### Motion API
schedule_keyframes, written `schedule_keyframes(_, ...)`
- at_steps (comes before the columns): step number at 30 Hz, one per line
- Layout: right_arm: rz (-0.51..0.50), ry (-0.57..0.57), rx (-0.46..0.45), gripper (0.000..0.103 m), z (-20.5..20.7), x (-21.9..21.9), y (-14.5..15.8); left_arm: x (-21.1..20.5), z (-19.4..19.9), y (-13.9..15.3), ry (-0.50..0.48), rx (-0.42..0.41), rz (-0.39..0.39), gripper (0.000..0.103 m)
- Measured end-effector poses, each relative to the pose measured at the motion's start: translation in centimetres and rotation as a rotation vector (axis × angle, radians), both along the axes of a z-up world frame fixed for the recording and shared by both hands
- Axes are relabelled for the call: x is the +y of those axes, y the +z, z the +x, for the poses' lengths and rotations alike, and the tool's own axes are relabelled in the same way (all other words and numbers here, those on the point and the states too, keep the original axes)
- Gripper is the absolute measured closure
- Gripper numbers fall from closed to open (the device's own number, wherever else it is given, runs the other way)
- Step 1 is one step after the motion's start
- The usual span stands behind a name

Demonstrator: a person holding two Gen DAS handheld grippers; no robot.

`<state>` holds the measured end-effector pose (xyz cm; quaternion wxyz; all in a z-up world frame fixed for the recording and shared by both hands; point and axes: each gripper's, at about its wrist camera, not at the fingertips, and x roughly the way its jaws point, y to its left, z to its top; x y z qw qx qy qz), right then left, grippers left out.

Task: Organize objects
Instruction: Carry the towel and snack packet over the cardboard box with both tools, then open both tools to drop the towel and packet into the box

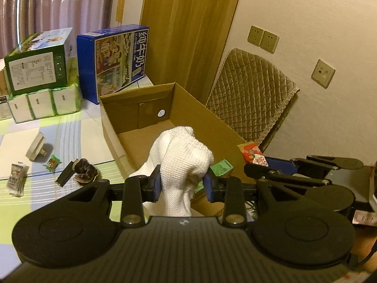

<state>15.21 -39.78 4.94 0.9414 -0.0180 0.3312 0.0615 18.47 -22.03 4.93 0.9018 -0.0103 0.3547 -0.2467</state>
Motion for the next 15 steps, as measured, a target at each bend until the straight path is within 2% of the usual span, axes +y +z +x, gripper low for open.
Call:
schedule_keyframes(8,0.002,-0.004,0.017,0.08,1.8,-0.5,-0.8,-1.3,2.1,-0.4,-0.009,0.017,-0.01,0.072)
schedule_keyframes(10,0.002,-0.006,0.02,0.08,2.1,-0.7,-0.9,-1.7,2.6,-0.4,-0.01,0.018,-0.018,0.068)
schedule_keyframes(12,0.004,-0.009,0.022,0.08,2.4,-0.8,-1.0,-2.0,3.2,-0.4,0.001,0.018,-0.027,0.046)
schedule_keyframes(15,0.013,-0.013,0.023,0.08,2.5,-1.0,-1.0,-2.2,3.1,-0.1,0.011,-0.015,-0.002,0.044)
